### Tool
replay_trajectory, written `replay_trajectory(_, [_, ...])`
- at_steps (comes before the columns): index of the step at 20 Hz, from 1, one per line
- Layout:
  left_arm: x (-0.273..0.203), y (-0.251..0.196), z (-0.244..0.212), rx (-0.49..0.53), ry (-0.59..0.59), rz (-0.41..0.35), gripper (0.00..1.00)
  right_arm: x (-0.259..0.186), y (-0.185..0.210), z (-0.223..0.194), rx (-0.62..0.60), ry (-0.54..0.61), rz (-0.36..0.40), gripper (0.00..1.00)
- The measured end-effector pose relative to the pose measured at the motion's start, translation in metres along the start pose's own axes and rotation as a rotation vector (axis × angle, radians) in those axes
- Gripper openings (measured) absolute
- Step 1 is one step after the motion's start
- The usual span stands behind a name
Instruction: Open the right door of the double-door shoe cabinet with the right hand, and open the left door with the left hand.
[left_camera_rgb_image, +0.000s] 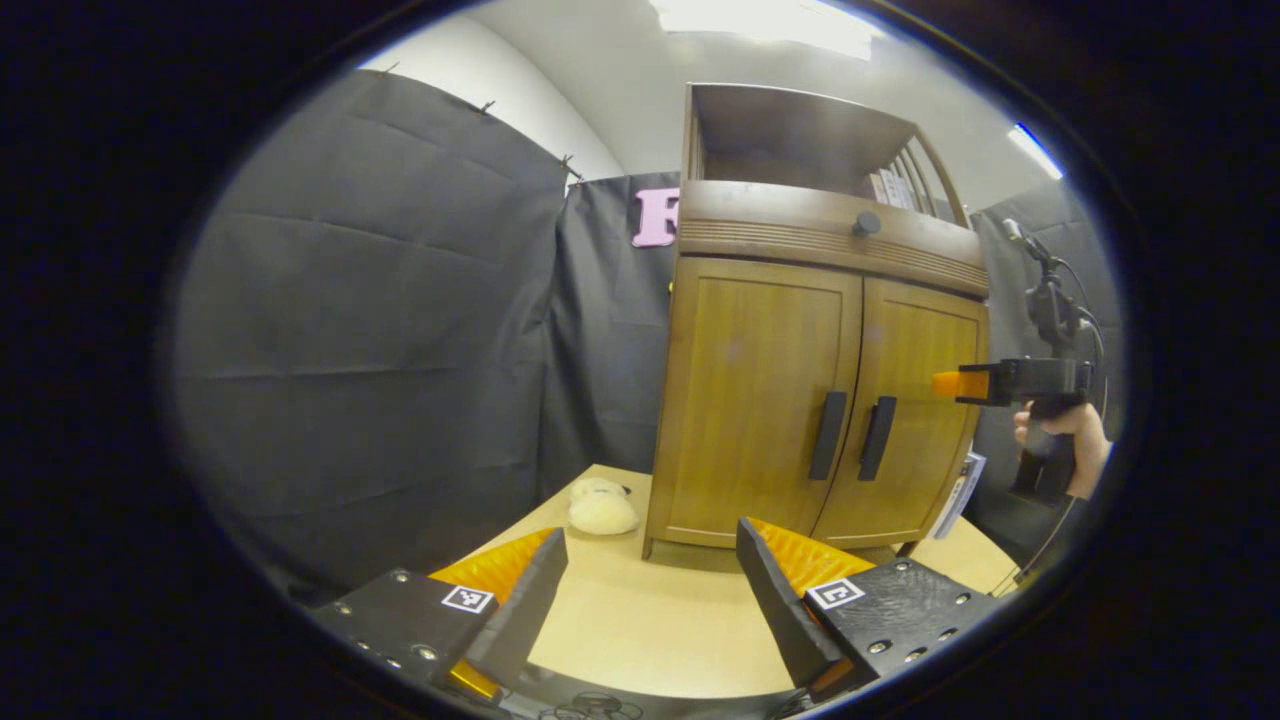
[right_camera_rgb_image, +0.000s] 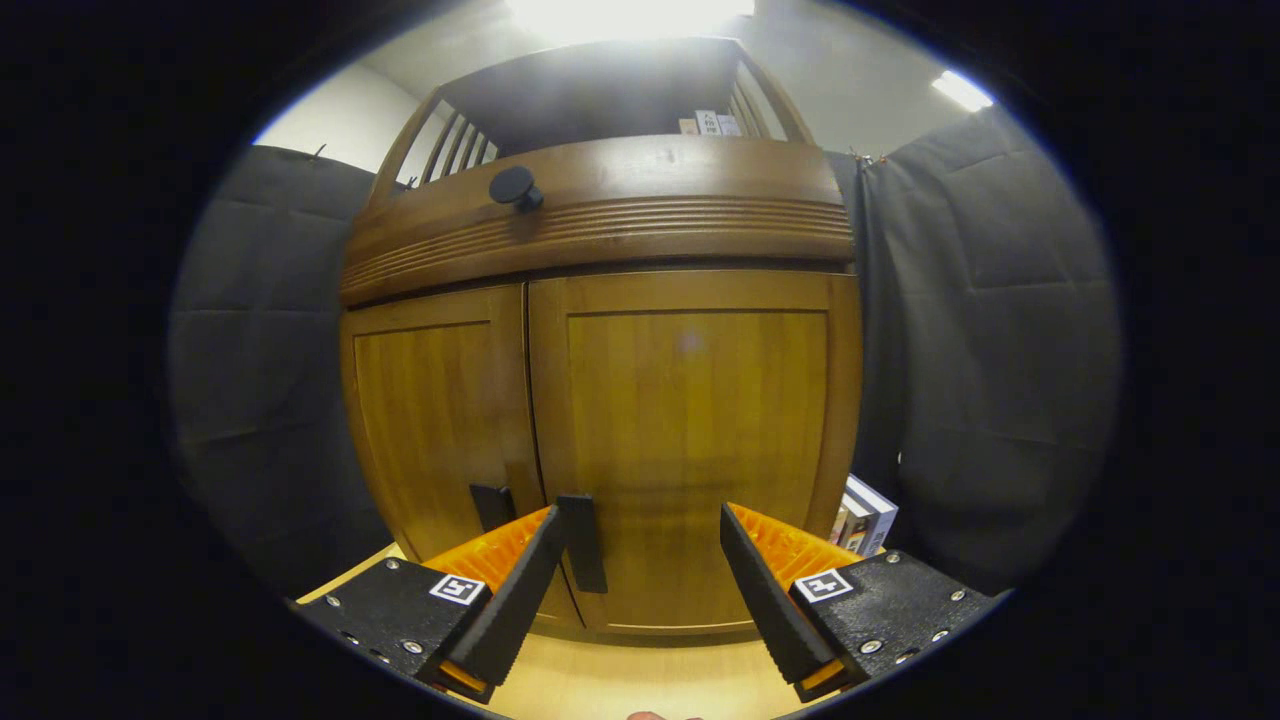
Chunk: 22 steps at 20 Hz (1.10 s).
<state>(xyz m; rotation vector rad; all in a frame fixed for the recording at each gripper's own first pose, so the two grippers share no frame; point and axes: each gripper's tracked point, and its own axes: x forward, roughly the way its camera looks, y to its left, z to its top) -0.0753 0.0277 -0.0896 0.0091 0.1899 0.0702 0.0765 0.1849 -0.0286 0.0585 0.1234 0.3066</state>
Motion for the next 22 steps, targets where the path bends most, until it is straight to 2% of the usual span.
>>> replay_trajectory(5, [-0.009,0.016,-0.018,-0.018,0.044,0.05,1.0,0.028,0.021,-0.002,-0.022,0.017,0.029,0.96])
replay_trajectory(6, [-0.009,0.019,-0.019,-0.02,0.048,0.057,0.97,0.035,0.023,-0.002,-0.022,0.023,0.028,0.96])
replay_trajectory(9, [-0.01,0.02,-0.017,-0.035,0.036,0.068,1.0,0.052,0.026,-0.013,-0.016,0.05,0.026,0.96])
replay_trajectory(12, [-0.011,0.026,-0.02,-0.031,0.05,0.109,1.0,0.069,0.029,-0.023,-0.012,0.072,0.015,0.96])
replay_trajectory(13, [-0.012,0.026,-0.02,-0.036,0.053,0.118,0.97,0.075,0.031,-0.027,-0.012,0.083,0.013,0.96])
replay_trajectory(14, [-0.013,0.027,-0.02,-0.043,0.054,0.121,1.0,0.08,0.032,-0.031,-0.011,0.097,0.012,0.96])
replay_trajectory(16, [-0.015,0.029,-0.017,-0.047,0.053,0.127,0.97,0.085,0.033,-0.043,-0.008,0.126,0.013,0.96])
replay_trajectory(17, [-0.014,0.029,-0.018,-0.044,0.052,0.128,1.0,0.084,0.032,-0.043,-0.005,0.137,0.011,0.96])
replay_trajectory(22, [-0.012,0.025,-0.026,-0.037,0.064,0.127,1.0,0.087,0.035,-0.047,-0.003,0.161,0.013,0.96])
